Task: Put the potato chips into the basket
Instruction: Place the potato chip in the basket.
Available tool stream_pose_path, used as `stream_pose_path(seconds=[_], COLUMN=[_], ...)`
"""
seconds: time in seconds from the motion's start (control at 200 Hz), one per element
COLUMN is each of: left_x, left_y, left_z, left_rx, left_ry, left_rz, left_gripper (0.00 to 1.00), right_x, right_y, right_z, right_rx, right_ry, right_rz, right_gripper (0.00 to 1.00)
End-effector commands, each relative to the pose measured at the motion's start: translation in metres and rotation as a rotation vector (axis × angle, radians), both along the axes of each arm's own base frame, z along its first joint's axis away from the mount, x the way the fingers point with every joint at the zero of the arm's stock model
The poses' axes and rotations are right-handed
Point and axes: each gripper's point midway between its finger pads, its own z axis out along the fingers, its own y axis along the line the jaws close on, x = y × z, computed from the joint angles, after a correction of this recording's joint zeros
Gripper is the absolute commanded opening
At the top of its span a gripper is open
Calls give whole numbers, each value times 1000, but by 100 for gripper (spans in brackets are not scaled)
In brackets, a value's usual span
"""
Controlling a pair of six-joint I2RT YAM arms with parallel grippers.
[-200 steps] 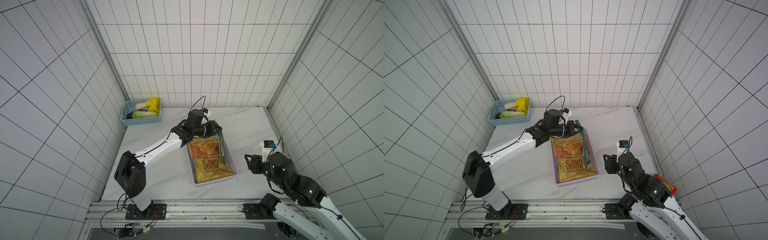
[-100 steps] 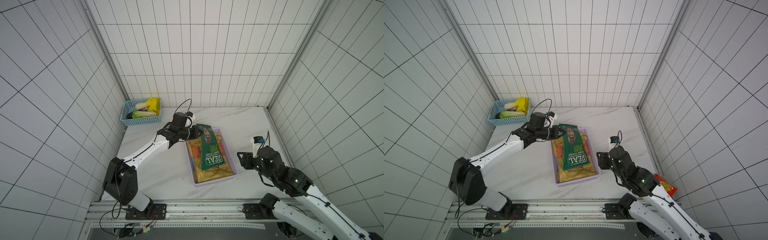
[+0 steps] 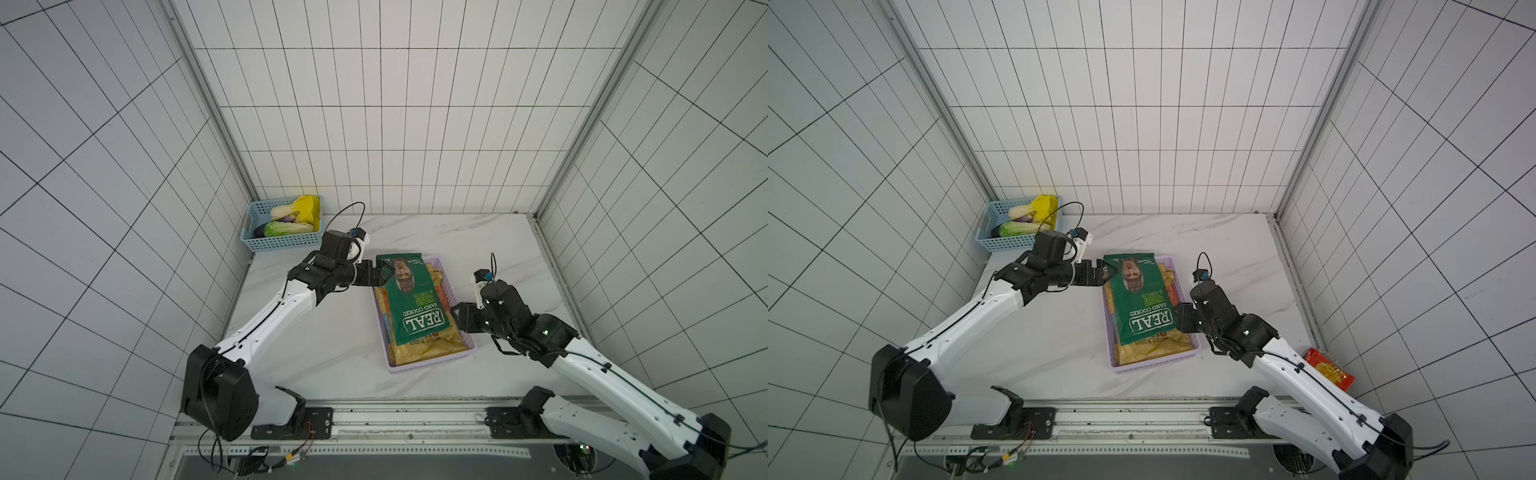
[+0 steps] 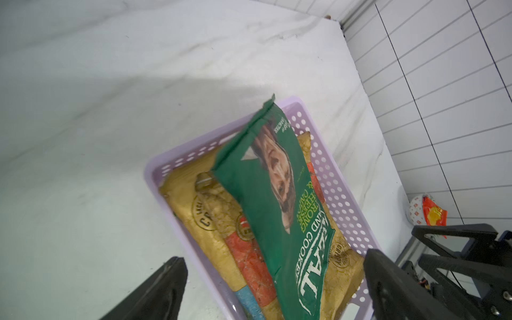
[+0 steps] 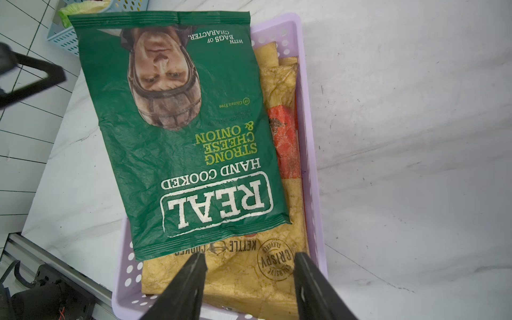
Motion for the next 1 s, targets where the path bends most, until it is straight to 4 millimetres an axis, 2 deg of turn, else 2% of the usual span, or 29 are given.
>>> stream_pose_path(seconds=[0.0, 0.105, 0.185, 0.265, 0.36, 0.525, 0.615, 0.75, 0.994], left_x=[7, 4, -16, -39, -57, -64, -62, -56, -52], left_y=[46, 97, 106, 107, 118, 133, 144, 168, 171], left_z=[41, 68, 73, 56, 31, 1, -7, -9, -20], left_rx=[139, 308, 375, 434, 479, 477, 446, 451, 455], left_ry=[-189, -281, -311, -290, -253, -206, -199, -181, -137], left_rz=[104, 281, 193, 96, 93, 181, 221, 302, 310], left_gripper=[98, 98, 98, 98, 98, 98, 98, 98, 98], right_x=[3, 0, -6, -13, -22, -36, -43, -44, -44], right_y=[12, 28, 46, 66, 90, 129, 147, 157, 148], right_z=[10, 6, 3, -4, -5, -11, -16, -32, -51], right_rx=[16, -48, -93, -144, -209, -351, -416, -448, -512], right_ry=[-6, -12, -15, -20, -49, -80, -114, -107, -109], right_rz=[17, 51, 97, 152, 210, 272, 276, 251, 238], right_gripper=[55, 55, 55, 54, 54, 52, 52, 52, 52])
